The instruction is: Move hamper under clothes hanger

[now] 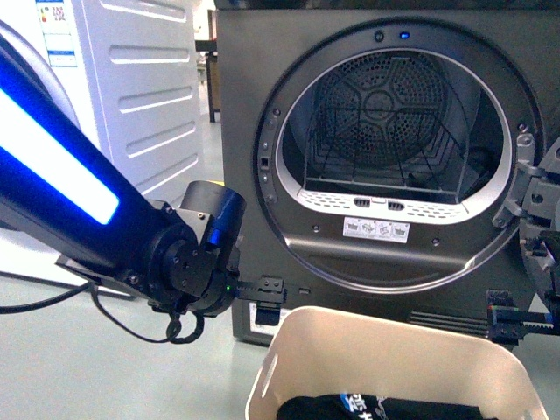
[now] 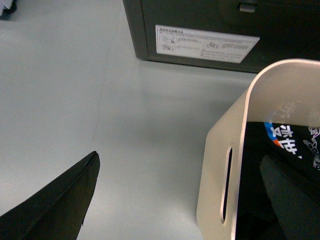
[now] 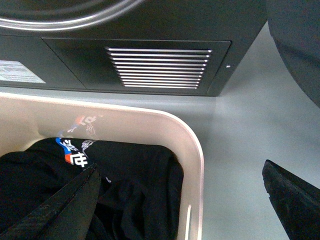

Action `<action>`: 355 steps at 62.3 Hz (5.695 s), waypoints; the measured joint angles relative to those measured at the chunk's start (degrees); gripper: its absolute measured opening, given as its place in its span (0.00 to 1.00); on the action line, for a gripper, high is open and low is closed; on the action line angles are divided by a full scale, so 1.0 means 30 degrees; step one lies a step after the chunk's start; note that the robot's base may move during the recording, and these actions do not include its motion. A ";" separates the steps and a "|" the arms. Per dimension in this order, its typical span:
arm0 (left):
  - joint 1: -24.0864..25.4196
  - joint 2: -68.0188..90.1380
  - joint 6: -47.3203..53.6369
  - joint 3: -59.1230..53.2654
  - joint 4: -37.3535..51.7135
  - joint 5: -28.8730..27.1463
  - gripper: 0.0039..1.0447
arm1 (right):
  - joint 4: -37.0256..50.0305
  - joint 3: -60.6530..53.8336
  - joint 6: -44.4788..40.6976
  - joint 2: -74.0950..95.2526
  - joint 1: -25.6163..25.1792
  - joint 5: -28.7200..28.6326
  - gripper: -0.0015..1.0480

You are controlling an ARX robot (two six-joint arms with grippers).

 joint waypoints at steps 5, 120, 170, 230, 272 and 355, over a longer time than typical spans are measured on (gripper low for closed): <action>-0.0204 0.1166 0.0058 0.1049 -0.0736 0.0102 0.94 | -0.0153 0.0357 -0.0029 0.0656 -0.0073 0.0117 0.92; -0.1428 0.5289 -0.0408 0.3818 -0.0335 0.0313 0.04 | 0.0568 0.1377 0.0219 0.5435 0.0474 0.2426 0.03; -0.1086 0.2040 -0.0474 0.1676 -0.0291 0.0306 0.04 | 0.0707 0.0007 -0.0080 0.2747 0.0714 0.1996 0.03; -0.0998 0.1880 -0.0750 0.1035 0.0233 0.0219 0.04 | 0.0918 -0.0058 -0.0095 0.2885 0.0831 0.2069 0.03; -0.1158 0.1683 -0.0743 0.0976 0.0321 0.0255 0.04 | 0.0991 -0.0073 -0.0087 0.3089 0.0612 0.2040 0.03; -0.1406 0.1683 -0.0758 0.0954 0.0321 0.0270 0.04 | 0.1005 -0.0095 -0.0095 0.3096 0.0430 0.2142 0.03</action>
